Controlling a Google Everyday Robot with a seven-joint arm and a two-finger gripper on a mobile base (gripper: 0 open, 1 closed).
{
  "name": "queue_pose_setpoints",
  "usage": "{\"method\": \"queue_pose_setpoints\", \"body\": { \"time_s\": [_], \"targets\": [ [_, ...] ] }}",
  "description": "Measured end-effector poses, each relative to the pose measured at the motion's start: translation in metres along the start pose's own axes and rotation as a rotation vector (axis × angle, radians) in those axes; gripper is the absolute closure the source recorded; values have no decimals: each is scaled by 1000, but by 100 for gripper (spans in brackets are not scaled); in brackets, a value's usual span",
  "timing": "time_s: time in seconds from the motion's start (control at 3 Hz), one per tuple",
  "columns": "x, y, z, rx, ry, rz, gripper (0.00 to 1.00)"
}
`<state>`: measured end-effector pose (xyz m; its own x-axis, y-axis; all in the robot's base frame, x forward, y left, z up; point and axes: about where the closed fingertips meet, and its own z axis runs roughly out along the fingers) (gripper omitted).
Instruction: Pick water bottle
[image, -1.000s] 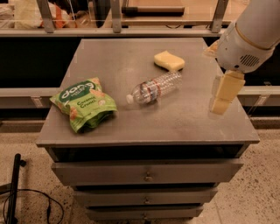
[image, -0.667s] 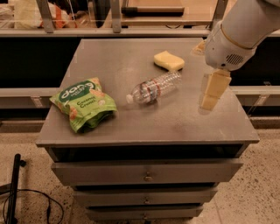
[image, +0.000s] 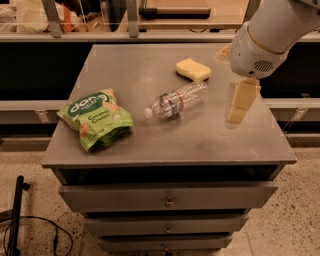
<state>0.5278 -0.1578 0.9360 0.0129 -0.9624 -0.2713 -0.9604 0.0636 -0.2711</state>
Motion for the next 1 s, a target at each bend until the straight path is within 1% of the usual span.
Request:
{"method": "queue_pose_setpoints", "body": {
  "time_s": [0.33,1.0],
  "targets": [
    [-7,-16,3,19,4,-42,0],
    [-13,-44,15,-10,9,-99,0]
  ]
}}
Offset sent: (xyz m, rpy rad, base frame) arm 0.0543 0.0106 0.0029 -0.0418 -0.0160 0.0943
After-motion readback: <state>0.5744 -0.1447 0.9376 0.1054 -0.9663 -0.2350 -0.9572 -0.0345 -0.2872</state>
